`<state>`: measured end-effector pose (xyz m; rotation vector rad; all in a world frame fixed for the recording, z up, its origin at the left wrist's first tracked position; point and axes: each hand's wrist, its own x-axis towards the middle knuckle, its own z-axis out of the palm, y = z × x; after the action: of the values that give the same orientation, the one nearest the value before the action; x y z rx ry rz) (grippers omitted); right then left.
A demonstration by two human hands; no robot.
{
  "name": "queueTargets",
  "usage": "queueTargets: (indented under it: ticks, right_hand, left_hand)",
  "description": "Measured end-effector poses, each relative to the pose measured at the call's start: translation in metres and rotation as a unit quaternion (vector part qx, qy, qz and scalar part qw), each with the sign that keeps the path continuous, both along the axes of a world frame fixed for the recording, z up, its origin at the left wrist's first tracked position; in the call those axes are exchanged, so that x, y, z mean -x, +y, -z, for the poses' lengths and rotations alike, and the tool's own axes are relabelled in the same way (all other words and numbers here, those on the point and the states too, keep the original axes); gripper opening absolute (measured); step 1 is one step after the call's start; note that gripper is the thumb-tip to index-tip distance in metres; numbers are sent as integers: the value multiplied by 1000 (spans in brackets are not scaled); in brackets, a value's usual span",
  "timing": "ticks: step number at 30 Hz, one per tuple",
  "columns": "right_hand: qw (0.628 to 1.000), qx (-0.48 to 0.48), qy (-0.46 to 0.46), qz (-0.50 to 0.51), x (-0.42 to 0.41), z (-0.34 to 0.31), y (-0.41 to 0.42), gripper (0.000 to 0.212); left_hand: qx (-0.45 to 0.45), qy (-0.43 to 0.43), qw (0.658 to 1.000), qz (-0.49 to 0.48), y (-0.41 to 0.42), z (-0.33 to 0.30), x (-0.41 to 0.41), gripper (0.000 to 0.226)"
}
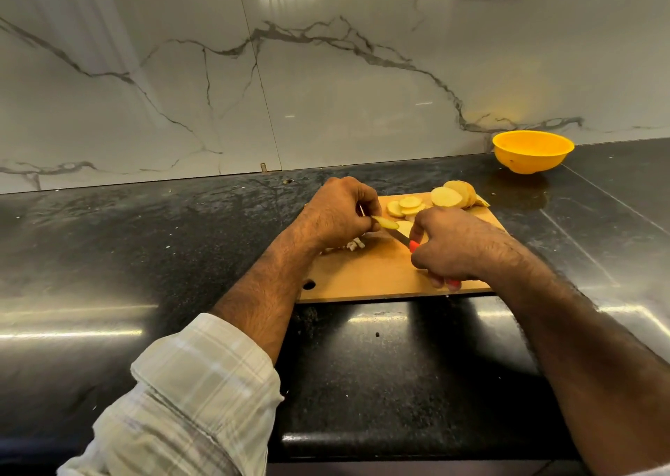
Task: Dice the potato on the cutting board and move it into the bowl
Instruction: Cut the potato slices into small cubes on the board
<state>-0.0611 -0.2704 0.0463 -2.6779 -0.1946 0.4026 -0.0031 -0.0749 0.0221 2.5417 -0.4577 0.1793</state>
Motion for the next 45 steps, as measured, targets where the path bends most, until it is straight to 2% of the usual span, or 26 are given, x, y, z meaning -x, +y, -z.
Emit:
queueTargets:
  ticks: [5,11,13,14,17,19,26,30,34,37,39,42,45]
  right_hand:
    - [1000,-1,-14,12,2,-1,1,21]
    - [996,-31,-68,43,-1,-1,-1,28]
    - [993,-47,-84,66,-4,-2,-6,27]
    - [991,-54,-92,78,-5,-3,-8,26]
    - [987,-64,-109,96,-6,-5,-11,26]
    - [987,-61,-113,97,-6,-5,-10,27]
    - [981,-66,-133,123,-7,-7,-13,35]
    - [978,-72,-144,132,-6,-7,-14,34]
    - [980,-67,-141,127,-6,-8,-14,30]
    - [982,-72,-129,117,-6,-7,-12,28]
    - [986,-77,-109,100,-4,-5,-7,29]
    - [993,-47,-90,63,-1,1,3,30]
    - [994,-8,-99,44,1,6,8,40]
  left_hand:
    - [82,13,996,13,5,2,-1,15]
    - [153,25,988,-9,12,4,-5,14]
    - [111,42,993,-26,7,7,-3,18]
    - [60,36,997,-37,4,9,-3,21]
    - [-131,-35,988,-72,-8,13,-3,28]
    - [-197,-68,975,-75,-15,11,-4,29]
    - [-172,13,984,-35,-33,13,-5,21]
    - [-130,32,991,1,-33,14,-2,20]
    - [-134,41,988,61,-29,12,4,25]
    - [-138,2,990,-3,-10,12,-5,18]
    - [-138,-5,989,-48,4,14,-11,24]
    - [-136,9,989,-64,9,16,-13,29]
    - [-139,4,988,-65,3,15,-11,26]
